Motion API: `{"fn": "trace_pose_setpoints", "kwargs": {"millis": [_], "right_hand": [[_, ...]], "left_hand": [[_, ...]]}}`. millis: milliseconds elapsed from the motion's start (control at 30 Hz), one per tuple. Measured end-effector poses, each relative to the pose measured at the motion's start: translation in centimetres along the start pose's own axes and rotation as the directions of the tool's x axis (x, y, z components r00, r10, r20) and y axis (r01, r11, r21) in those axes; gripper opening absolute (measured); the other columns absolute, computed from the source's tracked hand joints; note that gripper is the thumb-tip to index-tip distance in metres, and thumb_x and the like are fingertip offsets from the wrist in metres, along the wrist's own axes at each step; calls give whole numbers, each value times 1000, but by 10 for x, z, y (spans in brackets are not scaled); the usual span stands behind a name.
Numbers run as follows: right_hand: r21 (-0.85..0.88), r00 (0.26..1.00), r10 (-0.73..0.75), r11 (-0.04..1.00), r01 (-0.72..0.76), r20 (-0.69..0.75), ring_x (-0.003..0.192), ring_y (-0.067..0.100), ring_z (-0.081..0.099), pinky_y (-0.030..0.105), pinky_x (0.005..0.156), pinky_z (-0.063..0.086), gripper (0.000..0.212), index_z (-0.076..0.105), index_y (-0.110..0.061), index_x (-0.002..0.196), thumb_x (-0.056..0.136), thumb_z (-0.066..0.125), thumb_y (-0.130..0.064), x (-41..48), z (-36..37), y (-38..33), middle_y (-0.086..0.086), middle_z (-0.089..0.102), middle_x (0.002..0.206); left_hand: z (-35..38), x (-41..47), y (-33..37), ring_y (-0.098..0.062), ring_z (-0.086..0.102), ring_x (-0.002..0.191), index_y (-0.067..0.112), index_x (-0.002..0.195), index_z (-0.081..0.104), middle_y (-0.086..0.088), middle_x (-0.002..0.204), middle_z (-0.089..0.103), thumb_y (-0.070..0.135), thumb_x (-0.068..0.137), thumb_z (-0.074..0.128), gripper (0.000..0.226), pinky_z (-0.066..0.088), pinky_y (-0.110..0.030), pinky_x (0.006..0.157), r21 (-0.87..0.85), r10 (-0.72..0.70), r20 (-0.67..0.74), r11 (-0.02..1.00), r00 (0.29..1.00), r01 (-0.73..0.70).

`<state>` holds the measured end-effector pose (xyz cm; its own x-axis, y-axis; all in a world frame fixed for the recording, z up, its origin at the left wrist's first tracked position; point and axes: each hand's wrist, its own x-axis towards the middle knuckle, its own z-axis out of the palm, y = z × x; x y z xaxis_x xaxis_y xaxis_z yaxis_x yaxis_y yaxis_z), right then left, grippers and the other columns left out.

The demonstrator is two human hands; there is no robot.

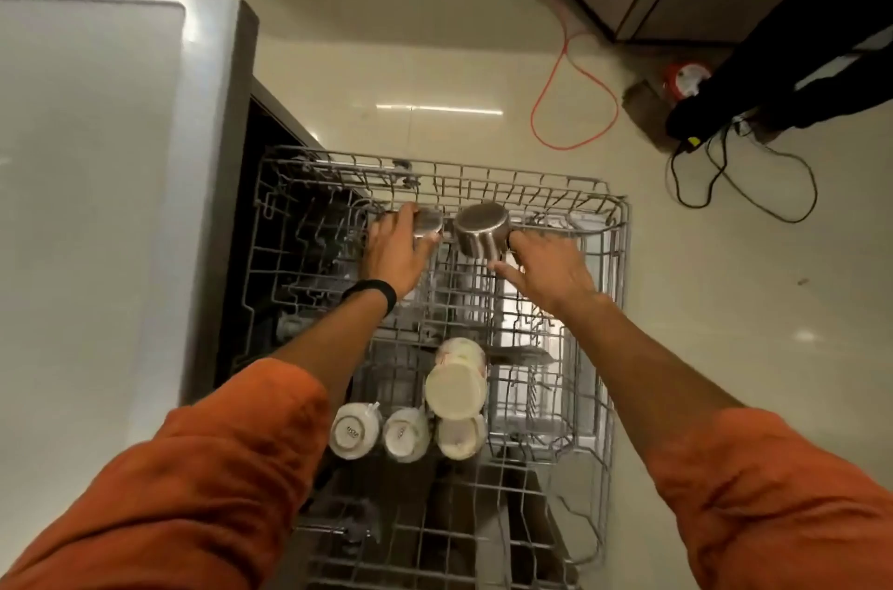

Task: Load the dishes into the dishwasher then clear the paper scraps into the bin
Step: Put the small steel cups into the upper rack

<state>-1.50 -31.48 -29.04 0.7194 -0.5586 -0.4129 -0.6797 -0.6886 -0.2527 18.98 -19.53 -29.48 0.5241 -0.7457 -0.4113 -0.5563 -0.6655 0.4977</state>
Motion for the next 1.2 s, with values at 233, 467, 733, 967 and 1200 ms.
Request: {"fn": "trace_pose_setpoints", "kwargs": {"millis": [233,467,733,967,1200], "right_hand": [[56,990,107,993,-102,-89,120,28,55,46,100,44,62,55,-18,128,94,45,-69,14,13,2,8,60,133],[430,916,401,829,-356,-13,119,28,60,51,110,38,103,45,-18,134,65,55,-93,22,8,-23,2,66,126],[627,923,385,719,-300,1,136,25,46,49,122,6,86,41,-24,144,73,81,-52,40,25,-56,-1,61,136],[568,920,389,766,-300,-38,146,28,32,48,122,21,96,35,-15,151,74,86,-43,42,33,-41,9,46,151],[473,917,396,800,-369,45,149,29,29,54,121,23,98,36,-18,151,73,80,-58,46,34,-39,7,43,155]], "left_hand": [[8,14,-7,-33,48,124,18,138,49,-13,142,45,27,103,54,37,43,-41,102,-29,4,-58,1000,998,-6],[5,20,-5,-34,55,117,20,134,50,-10,140,43,30,101,57,35,50,-48,98,-36,-42,-43,999,998,40],[5,19,-8,-33,59,113,24,133,51,-8,136,49,33,97,63,38,54,-47,93,-30,-33,-64,999,997,31],[7,15,-5,-34,58,116,20,137,52,-8,143,47,31,100,59,39,54,-45,91,1,17,-99,1000,995,-17],[12,11,0,-34,53,125,24,141,50,-8,150,43,32,101,57,41,49,-43,94,52,-19,-100,998,995,24]]}}
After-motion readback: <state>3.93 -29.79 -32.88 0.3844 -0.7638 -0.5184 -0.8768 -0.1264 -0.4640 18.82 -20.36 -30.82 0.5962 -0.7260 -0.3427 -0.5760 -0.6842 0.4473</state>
